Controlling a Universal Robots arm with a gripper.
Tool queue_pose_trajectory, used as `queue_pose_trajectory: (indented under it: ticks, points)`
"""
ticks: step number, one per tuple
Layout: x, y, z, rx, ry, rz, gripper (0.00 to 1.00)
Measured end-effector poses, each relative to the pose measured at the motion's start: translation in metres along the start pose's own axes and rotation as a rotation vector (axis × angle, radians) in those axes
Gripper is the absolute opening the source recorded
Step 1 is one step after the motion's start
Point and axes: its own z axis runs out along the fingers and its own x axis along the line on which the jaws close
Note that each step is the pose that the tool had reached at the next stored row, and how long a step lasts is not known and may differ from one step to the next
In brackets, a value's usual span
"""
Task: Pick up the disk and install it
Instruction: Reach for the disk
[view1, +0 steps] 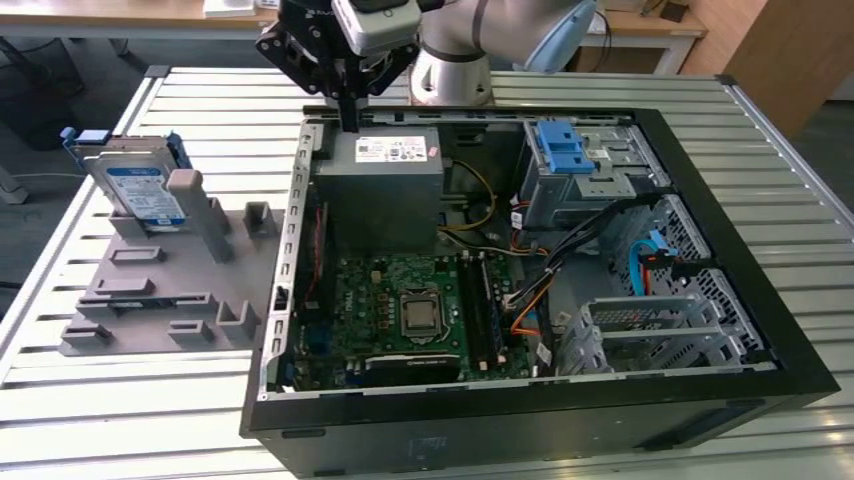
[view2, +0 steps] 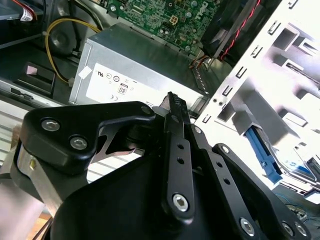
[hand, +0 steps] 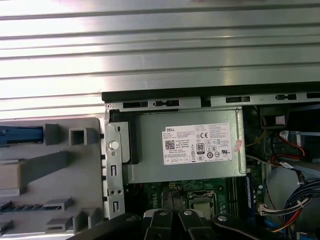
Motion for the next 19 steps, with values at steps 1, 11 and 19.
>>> queue_pose_trajectory:
  ticks: [1, 11, 19]
  points:
    - [0.0007, -0.0001, 0.0, 0.0, 0.0, 0.0, 0.11]
    - [0.0079, -0.0006, 0.0002, -0.0001, -0.0001, 0.0, 0.11]
    - [0.014, -0.0005, 0.0004, 0.0, 0.0, 0.0, 0.11]
